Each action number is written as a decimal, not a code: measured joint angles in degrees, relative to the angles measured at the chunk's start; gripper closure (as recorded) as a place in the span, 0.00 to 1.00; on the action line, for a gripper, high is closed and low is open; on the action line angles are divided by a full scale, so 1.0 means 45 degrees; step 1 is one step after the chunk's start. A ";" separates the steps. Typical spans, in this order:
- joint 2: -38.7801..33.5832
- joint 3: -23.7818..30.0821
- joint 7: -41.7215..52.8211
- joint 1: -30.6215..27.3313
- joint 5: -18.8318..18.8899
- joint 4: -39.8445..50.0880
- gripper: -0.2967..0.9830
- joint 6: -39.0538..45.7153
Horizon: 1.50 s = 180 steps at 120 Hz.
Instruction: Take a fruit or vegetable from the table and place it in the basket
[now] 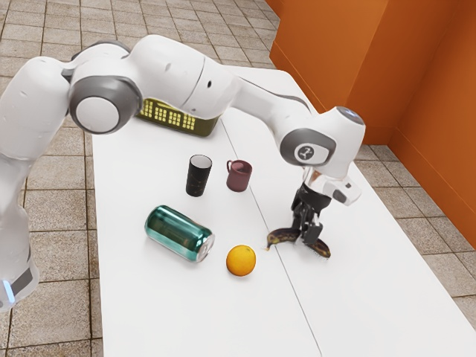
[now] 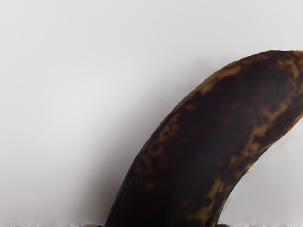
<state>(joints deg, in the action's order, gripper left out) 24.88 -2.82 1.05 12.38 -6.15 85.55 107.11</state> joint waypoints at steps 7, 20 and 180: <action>-0.0379 -0.0052 -0.0017 -0.0034 0.0183 -0.0025 0.62 -0.0315; -0.1801 -0.0403 -0.0062 -0.0065 0.0811 -0.0072 0.62 -0.1355; -0.2698 -0.2991 0.6571 -0.7103 0.0403 -0.0331 0.28 -0.2274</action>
<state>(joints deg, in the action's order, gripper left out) 12.74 -16.28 30.62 -19.58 -4.34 84.06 96.88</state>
